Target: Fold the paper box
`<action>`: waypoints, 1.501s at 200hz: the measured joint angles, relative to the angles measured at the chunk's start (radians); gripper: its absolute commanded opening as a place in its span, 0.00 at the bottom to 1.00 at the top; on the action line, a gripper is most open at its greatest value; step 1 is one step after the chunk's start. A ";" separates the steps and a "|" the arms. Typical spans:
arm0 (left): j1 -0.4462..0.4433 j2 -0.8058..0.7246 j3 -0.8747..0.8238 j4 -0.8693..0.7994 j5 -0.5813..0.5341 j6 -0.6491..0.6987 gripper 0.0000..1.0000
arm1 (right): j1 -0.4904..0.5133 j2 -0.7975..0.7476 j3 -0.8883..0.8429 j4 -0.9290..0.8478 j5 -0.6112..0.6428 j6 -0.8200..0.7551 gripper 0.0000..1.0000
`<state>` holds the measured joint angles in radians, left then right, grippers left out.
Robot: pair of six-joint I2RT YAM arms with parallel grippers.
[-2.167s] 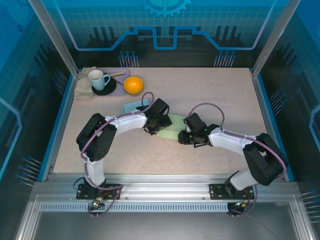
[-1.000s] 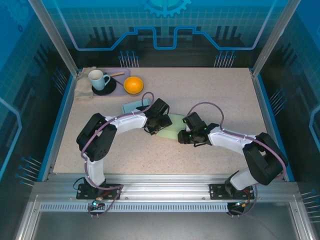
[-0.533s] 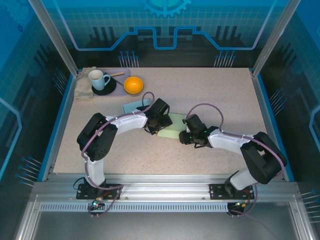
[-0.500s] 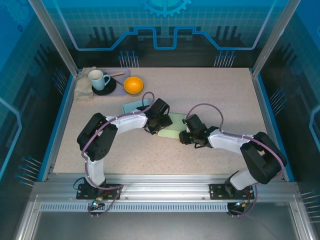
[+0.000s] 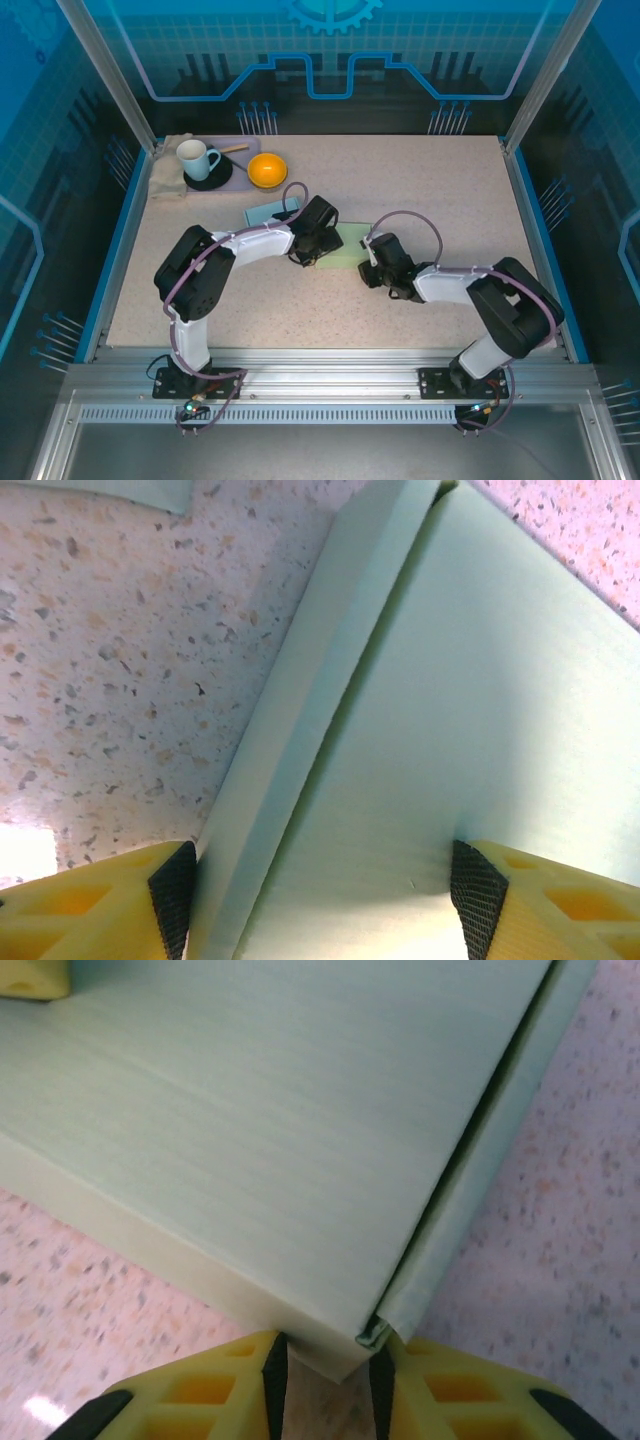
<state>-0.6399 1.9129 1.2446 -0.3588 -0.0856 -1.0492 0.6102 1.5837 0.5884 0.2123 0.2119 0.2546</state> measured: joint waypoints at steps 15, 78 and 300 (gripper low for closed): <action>0.004 0.002 0.000 0.003 -0.008 0.000 0.70 | 0.000 0.037 -0.010 0.074 0.017 -0.013 0.33; 0.007 0.005 0.005 0.005 -0.038 0.002 0.69 | -0.007 0.122 -0.061 0.345 0.050 -0.039 0.37; -0.022 -0.103 0.194 -0.225 0.112 0.264 0.76 | -0.409 0.032 0.275 -0.351 -0.471 0.201 0.00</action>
<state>-0.6617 1.8103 1.4384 -0.5835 0.0265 -0.7849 0.2016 1.6161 0.8631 -0.1387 -0.2592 0.4561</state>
